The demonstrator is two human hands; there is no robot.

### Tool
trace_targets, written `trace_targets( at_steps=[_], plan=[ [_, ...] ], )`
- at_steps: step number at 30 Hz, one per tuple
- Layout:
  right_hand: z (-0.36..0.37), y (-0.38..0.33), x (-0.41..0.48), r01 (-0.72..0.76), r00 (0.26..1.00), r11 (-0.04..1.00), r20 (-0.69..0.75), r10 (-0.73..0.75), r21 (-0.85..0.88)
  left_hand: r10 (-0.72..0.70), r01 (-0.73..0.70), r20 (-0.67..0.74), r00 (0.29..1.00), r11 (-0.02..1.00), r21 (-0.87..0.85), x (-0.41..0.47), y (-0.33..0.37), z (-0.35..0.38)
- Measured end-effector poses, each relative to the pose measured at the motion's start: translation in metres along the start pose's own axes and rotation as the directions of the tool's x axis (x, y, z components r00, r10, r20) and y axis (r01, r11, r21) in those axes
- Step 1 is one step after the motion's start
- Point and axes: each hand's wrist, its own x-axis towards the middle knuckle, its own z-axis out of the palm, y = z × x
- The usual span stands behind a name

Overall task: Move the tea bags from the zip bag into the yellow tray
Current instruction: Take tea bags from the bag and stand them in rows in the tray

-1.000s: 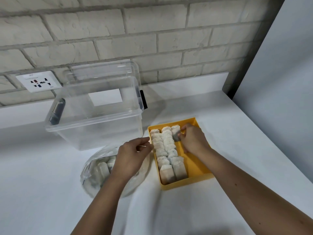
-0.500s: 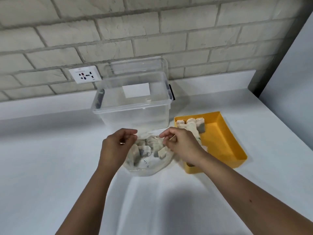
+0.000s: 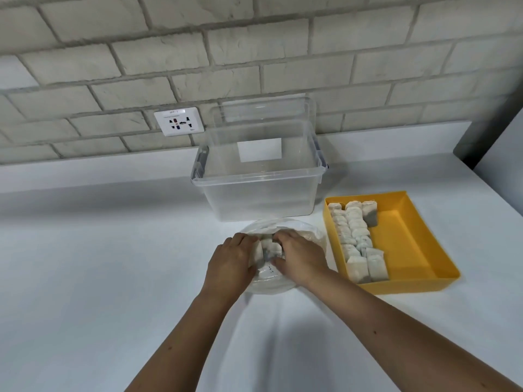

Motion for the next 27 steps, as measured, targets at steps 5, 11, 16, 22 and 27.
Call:
trace_targets(
  at_steps=[5, 11, 16, 22, 27],
  plan=[
    [0.003, -0.006, 0.003, -0.013, 0.998, 1.0, -0.054, 0.013, 0.011, -0.019, 0.02, 0.034, 0.999, 0.999, -0.043, -0.002, -0.002, 0.0],
    [-0.013, -0.003, -0.02, 0.069, 0.998, 0.995, -0.016, -0.068, 0.073, -0.022, 0.02, -0.033, 0.999, 0.999, -0.038, -0.006, -0.005, 0.013],
    [-0.021, 0.004, -0.04, 0.085, 0.995, 0.993, -0.057, -0.08, 0.088, 0.015, -0.01, -0.118, 0.993, 0.999, 0.045, -0.005, -0.002, 0.025],
    [-0.039, 0.017, -0.049, 0.126, 0.978, 0.956, -0.194, -0.076, 0.263, -0.196, 0.164, -0.022, 0.98, 0.874, -0.457, -0.014, 0.004, 0.004],
    [-0.064, 0.016, -0.065, 0.154, 0.982, 0.926, -0.156, -0.106, 0.344, -0.334, 0.265, 0.067, 0.94, 0.593, -0.761, -0.023, 0.008, -0.02]
  ],
)
